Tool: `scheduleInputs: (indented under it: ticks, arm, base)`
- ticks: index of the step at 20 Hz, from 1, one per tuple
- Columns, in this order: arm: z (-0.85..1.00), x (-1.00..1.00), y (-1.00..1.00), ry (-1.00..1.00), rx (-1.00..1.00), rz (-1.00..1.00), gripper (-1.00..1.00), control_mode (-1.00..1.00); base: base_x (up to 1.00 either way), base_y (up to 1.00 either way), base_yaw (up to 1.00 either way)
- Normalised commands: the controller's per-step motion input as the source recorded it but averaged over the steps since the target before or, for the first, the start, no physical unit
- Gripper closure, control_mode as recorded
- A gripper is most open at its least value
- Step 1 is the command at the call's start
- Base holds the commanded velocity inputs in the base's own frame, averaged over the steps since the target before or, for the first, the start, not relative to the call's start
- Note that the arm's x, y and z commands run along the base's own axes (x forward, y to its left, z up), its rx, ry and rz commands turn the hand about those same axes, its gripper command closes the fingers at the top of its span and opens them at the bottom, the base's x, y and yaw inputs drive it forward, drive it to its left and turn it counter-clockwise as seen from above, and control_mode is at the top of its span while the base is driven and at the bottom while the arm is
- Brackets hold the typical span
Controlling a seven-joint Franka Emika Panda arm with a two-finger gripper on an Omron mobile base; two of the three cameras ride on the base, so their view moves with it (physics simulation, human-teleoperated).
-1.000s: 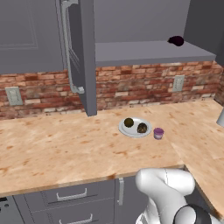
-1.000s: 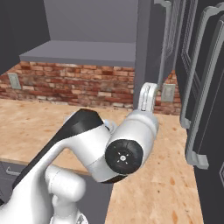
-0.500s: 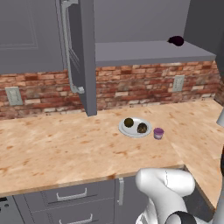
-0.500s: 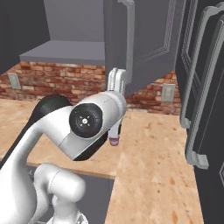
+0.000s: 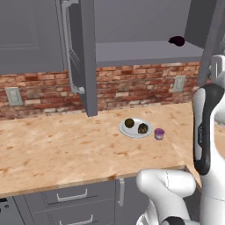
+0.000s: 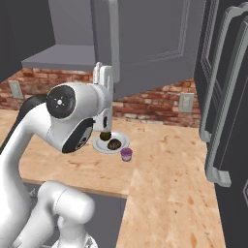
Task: Pick the avocado and bread from the counter and place them on the plate. Then pick the jam from the cabinet and place it next to the plate. Lastly close the cabinet door.
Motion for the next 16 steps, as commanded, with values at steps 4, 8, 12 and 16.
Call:
scheduleInputs:
  ticks: [4, 8, 12, 16]
  arm:
    - [0.00, 1.00, 0.17, 0.17, 0.00, 0.00, -1.00, -1.00]
    - [0.00, 1.00, 0.00, 0.12, 0.01, 0.00, -1.00, -1.00]
    - [0.00, 1.00, 0.00, 0.10, 0.02, 0.00, -1.00, -1.00]
    - [0.00, 1.00, -0.09, 0.08, 0.02, 0.01, -1.00, -1.00]
  base:
    - [0.00, 0.00, 0.00]
    - [0.00, 0.00, 0.00]
    - [0.00, 0.00, 0.00]
    - [0.00, 0.00, 0.00]
